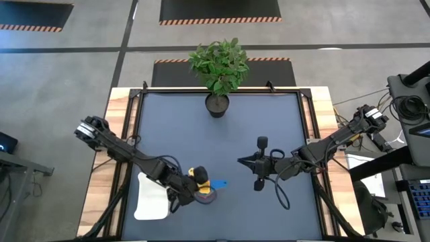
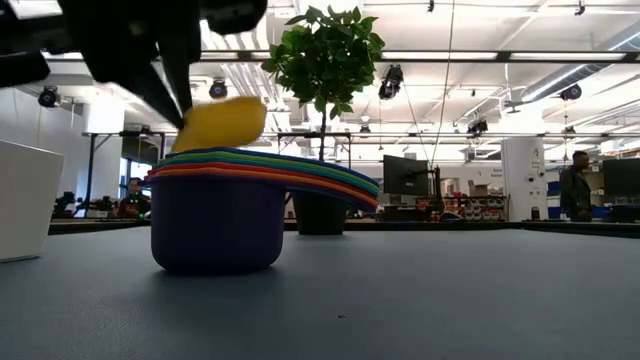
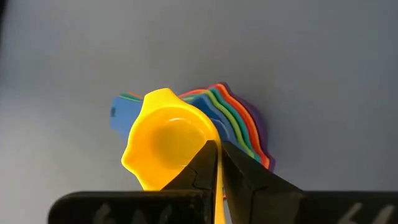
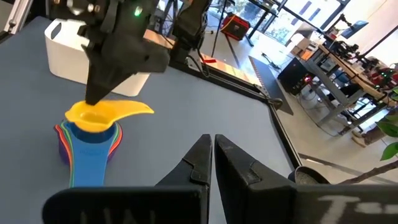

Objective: Nest measuring cups in basket
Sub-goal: Stack the yellow measuring cup on the blue measuring cup

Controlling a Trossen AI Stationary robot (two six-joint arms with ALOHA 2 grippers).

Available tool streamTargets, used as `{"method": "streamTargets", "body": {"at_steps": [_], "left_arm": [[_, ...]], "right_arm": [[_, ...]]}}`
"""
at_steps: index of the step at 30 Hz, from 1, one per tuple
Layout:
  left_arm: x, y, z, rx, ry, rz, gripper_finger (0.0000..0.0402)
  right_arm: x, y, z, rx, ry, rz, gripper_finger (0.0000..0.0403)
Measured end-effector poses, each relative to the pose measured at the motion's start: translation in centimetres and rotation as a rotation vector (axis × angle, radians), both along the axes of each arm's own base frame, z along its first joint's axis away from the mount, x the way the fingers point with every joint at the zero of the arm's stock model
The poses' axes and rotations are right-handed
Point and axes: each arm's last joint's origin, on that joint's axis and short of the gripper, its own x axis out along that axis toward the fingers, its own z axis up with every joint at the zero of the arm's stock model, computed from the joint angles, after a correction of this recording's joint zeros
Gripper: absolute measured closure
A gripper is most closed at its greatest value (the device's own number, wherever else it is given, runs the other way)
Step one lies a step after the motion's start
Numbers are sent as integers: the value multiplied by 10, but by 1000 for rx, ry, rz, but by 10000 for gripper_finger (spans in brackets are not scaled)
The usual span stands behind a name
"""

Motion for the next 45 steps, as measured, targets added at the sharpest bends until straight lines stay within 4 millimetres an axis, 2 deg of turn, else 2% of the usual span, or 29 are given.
{"method": "streamTargets", "body": {"at_steps": [4, 9, 23, 27, 33, 36, 41, 45], "left_arm": [[3, -1, -11, 32, 27, 6, 402], [4, -1, -12, 37, 20, 50, 401], [5, -1, -12, 27, 15, 74, 341], [7, -4, -1, 26, 14, 67, 332], [13, -14, 28, -8, -21, 52, 334], [14, -17, 35, -28, -27, 39, 342], [13, -17, 33, -20, -25, 41, 360], [7, -10, 22, 106, 1, 98, 367]], "right_arm": [[0, 0, 0, 0, 0, 0, 394], [0, 0, 0, 0, 0, 0, 394], [0, 0, 0, 0, 0, 0, 394], [0, 0, 0, 0, 0, 0, 394], [0, 0, 0, 0, 0, 0, 394], [0, 0, 0, 0, 0, 0, 394], [0, 0, 0, 0, 0, 0, 394], [0, 0, 0, 0, 0, 0, 394]]}}
